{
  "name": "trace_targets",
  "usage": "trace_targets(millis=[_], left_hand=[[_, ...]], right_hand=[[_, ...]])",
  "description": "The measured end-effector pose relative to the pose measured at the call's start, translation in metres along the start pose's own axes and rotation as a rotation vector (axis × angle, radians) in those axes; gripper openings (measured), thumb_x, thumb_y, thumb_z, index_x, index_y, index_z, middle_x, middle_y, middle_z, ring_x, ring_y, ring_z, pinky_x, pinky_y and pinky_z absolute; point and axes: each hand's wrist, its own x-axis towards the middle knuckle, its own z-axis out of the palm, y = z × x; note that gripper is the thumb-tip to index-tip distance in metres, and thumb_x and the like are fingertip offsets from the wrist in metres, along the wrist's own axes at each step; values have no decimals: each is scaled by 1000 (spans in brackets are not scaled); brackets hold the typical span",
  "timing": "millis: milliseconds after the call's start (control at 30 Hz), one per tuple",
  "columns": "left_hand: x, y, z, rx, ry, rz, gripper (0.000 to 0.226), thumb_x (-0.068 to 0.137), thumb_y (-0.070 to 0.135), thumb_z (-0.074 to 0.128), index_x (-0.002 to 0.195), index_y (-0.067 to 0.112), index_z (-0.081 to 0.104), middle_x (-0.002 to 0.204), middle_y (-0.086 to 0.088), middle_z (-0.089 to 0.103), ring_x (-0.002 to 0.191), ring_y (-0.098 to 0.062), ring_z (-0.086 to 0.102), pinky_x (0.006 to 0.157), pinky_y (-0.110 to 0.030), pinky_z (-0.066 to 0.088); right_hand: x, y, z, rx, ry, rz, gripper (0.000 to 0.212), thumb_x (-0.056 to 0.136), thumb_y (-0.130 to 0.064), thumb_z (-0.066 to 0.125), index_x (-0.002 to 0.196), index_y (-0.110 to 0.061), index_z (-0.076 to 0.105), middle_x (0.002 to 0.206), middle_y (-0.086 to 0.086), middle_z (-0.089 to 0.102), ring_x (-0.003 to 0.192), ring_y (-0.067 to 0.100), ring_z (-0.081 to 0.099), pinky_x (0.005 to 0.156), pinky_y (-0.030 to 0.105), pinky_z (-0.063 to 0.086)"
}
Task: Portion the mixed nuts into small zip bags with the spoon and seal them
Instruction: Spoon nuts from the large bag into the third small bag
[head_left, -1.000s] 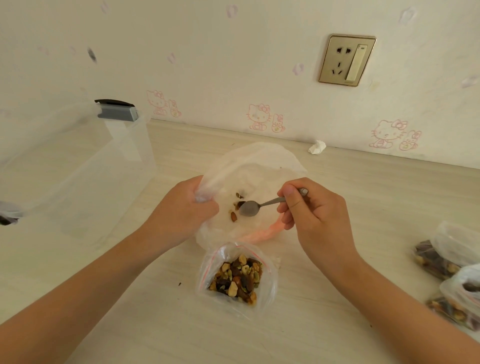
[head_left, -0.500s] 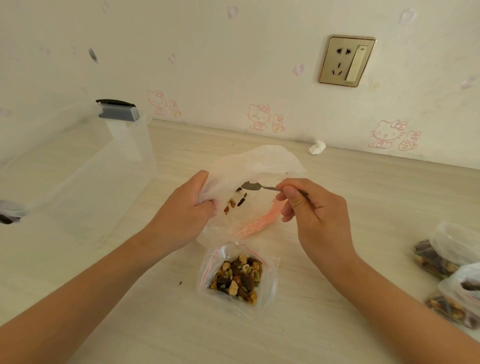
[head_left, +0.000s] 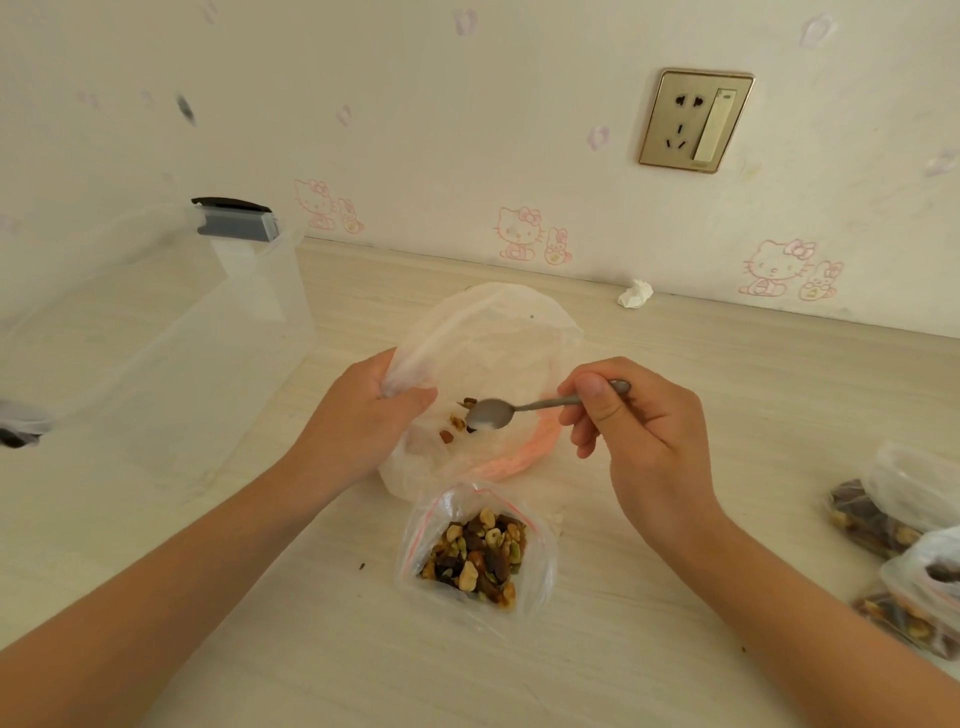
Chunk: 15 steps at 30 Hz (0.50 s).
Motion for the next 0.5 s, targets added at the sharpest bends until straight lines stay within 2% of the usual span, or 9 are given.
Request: trace_targets(millis=[133, 267, 333, 467, 500], left_hand=[[0, 1, 5, -122, -4, 8, 20, 96, 19, 72, 107, 35, 72, 95, 16, 79, 83, -3, 76, 61, -14, 54], [-1, 6, 6, -374, -55, -65, 22, 96, 17, 71, 116, 26, 72, 106, 2, 82, 99, -16, 78, 85, -38, 59], [0, 7, 4, -419, -71, -69, 20, 99, 13, 66, 116, 23, 73, 107, -2, 81, 103, -18, 77, 89, -41, 57], [-2, 6, 6, -464, -66, -76, 31, 98, 9, 66, 87, 33, 83, 104, 0, 81, 103, -20, 76, 86, -36, 57], [-2, 5, 6, -477, -62, -83, 30, 95, 8, 69, 86, 33, 83, 104, 1, 81, 103, -20, 76, 86, -36, 57]], right_hand=[[-4, -1, 5, -108, -107, -22, 24, 102, -29, 54, 94, -22, 75, 75, -3, 69, 63, 19, 65, 56, 27, 52], [0, 3, 6, -240, -58, 50, 23, 102, -29, 53, 91, -29, 72, 74, -6, 70, 63, 16, 67, 55, 27, 55], [3, 4, 4, -264, -17, 75, 23, 103, -27, 52, 92, -27, 72, 73, -5, 71, 62, 16, 67, 55, 27, 56], [5, 4, 3, -277, 33, 125, 27, 107, -20, 51, 92, -26, 72, 72, -7, 72, 58, 12, 67, 53, 20, 53], [5, 3, 3, -272, 43, 136, 27, 107, -19, 51, 92, -26, 72, 72, -7, 72, 58, 11, 67, 53, 18, 52]])
